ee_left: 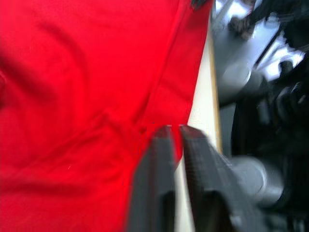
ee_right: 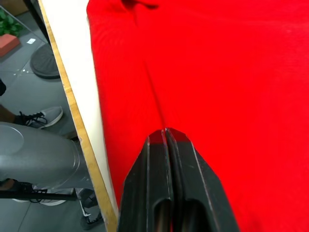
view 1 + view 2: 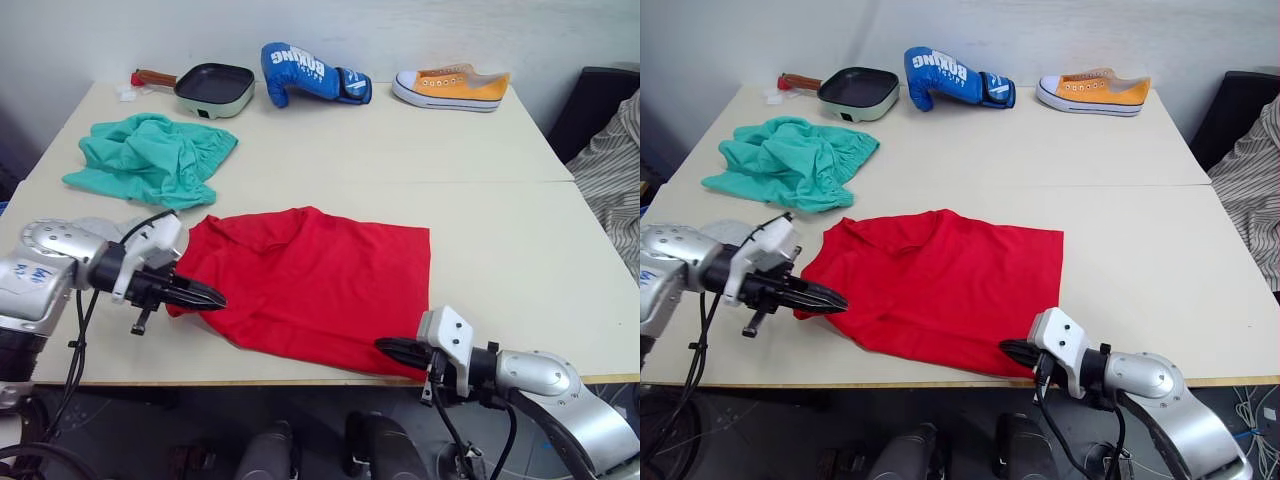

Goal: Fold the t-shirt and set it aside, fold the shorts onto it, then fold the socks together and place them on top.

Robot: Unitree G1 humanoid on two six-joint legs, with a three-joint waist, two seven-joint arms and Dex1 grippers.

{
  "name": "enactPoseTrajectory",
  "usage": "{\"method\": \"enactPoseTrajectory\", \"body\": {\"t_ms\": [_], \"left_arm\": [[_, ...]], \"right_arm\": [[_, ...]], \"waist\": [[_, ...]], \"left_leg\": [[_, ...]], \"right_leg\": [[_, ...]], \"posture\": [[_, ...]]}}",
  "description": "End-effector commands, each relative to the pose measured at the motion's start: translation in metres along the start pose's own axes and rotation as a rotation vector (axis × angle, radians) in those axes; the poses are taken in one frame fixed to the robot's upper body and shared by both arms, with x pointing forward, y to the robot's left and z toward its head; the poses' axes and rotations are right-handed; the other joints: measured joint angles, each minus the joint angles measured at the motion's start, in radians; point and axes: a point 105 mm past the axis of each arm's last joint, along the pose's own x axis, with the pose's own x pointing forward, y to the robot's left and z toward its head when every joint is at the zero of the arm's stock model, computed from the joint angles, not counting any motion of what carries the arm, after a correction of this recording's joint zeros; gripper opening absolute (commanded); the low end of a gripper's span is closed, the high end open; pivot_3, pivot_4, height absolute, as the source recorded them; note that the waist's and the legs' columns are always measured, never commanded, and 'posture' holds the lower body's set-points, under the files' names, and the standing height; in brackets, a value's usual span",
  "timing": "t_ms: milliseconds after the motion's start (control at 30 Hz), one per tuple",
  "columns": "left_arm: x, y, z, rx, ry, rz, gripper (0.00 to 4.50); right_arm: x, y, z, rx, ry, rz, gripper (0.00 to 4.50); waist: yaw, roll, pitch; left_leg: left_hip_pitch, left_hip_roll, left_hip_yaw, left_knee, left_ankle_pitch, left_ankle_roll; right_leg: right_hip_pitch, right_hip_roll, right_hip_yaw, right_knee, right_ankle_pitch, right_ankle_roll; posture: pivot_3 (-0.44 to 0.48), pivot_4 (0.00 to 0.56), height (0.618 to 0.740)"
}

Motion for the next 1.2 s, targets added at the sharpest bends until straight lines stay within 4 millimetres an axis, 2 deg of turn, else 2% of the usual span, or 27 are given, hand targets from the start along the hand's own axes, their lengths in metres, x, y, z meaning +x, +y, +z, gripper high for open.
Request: {"method": "enactPoseTrajectory", "body": {"t_ms": [33,167,233,333,400,500,600,767,833,900,1000,1067,1167,1200], "left_arm": [[0.015,0.018,-0.033,0.05,0.158,0.063,0.02],[0.014,0.037,-0.057,0.043,0.234,0.168,0.02],[0.005,0.033,-0.062,0.017,0.241,0.17,0.02],[-0.013,0.022,-0.066,-0.049,0.212,0.168,0.02],[-0.017,0.012,-0.064,-0.092,0.169,0.136,0.02],[-0.009,0.002,-0.061,-0.098,0.152,0.099,0.02],[0.006,0.0,-0.057,-0.086,0.126,0.09,0.02],[0.036,-0.011,-0.043,-0.05,0.057,0.039,0.02],[0.037,-0.005,-0.041,-0.03,0.053,0.083,0.02],[0.028,0.002,-0.038,-0.041,0.031,0.141,0.02],[0.009,0.005,-0.036,-0.076,0.018,0.173,0.02],[-0.001,0.003,-0.038,-0.095,0.029,0.171,0.02],[-0.006,0.004,-0.045,-0.101,0.065,0.189,0.02],[-0.005,0.008,-0.056,-0.085,0.122,0.214,0.02]], "right_arm": [[0.003,-0.001,-0.013,0.008,0.056,0.0,0.0],[-0.003,-0.003,-0.039,-0.004,0.175,-0.014,0.0],[-0.014,-0.007,-0.051,-0.016,0.229,-0.041,0.0],[-0.041,-0.016,-0.066,-0.028,0.305,-0.085,0.0],[-0.055,-0.019,-0.071,-0.023,0.33,-0.098,0.0],[-0.073,-0.022,-0.073,-0.02,0.356,-0.105,0.0],[-0.08,-0.025,-0.067,-0.023,0.333,-0.103,0.0],[-0.071,-0.029,-0.021,-0.01,0.147,-0.088,0.0],[-0.063,-0.026,-0.008,-0.01,0.098,-0.067,0.0],[-0.051,-0.016,0.0,-0.013,0.069,-0.019,0.0],[-0.034,-0.005,-0.002,-0.019,0.077,0.027,0.0],[-0.027,-0.004,-0.012,-0.018,0.111,0.026,0.0],[-0.02,-0.003,-0.028,-0.018,0.157,0.022,0.0],[-0.019,-0.003,-0.035,-0.015,0.19,0.015,0.0]], "waist": [[0.003,0.0,0.0],[0.011,0.0,-0.002],[0.011,0.001,-0.003],[0.009,0.001,-0.004],[0.008,0.0,-0.004],[0.01,-0.003,-0.006],[0.016,-0.003,-0.006],[0.011,-0.003,-0.006],[0.01,-0.003,-0.005],[0.009,-0.003,-0.005],[0.007,-0.004,-0.005],[0.007,-0.004,-0.005],[0.008,-0.003,-0.005],[0.01,-0.003,-0.005]], "left_leg": [[0.0,0.0,0.0,0.0,0.0,0.0],[-0.001,0.0,0.0,0.0,0.0,0.0],[0.002,0.0,0.0,0.0,0.0,0.0],[0.007,0.0,0.001,-0.002,-0.001,0.001],[0.01,0.0,0.001,-0.005,-0.001,0.001],[0.012,0.0,0.001,-0.009,-0.001,0.001],[0.012,0.0,0.0,-0.009,-0.001,0.001],[0.011,0.0,0.002,-0.013,0.001,0.002],[0.01,0.0,0.003,-0.014,0.002,0.001],[0.009,0.0,0.003,-0.015,0.003,-0.001],[0.009,0.0,0.002,-0.019,0.006,-0.005],[0.009,0.0,0.002,-0.021,0.008,-0.006],[0.009,0.0,0.003,-0.021,0.008,-0.006],[0.009,0.0,0.003,-0.021,0.008,-0.005]], "right_leg": [[0.0,0.0,0.0,0.0,0.0,0.0],[-0.001,0.0,0.0,0.001,0.0,0.0],[0.002,0.0,0.0,0.001,0.0,0.0],[0.005,0.0,0.001,0.0,0.0,0.0],[0.007,-0.001,0.001,-0.002,0.0,0.0],[0.008,-0.001,0.002,-0.003,0.0,-0.001],[0.01,-0.002,0.003,-0.004,-0.001,-0.001],[0.009,-0.002,0.016,-0.005,-0.001,-0.001],[0.008,-0.002,0.017,-0.004,-0.001,-0.001],[0.006,-0.001,0.017,-0.004,-0.001,-0.001],[0.004,0.0,0.017,-0.003,-0.001,0.0],[0.002,0.0,0.017,-0.003,-0.001,0.0],[0.003,0.0,0.017,-0.004,-0.001,0.0],[0.003,0.0,0.017,-0.004,-0.001,0.0]], "posture": [[0.0,0.15,0.74],[0.0,0.15,0.74],[0.0,0.15,0.74],[0.0,0.15,0.74],[0.0,0.15,0.74],[0.0,0.15,0.74],[0.0,0.15,0.74],[0.0,0.15,0.74],[0.0,0.15,0.74],[0.0,0.15,0.74],[0.0,0.15,0.74],[0.0,0.15,0.74],[0.0,0.15,0.74],[0.0,0.15,0.74]]}}
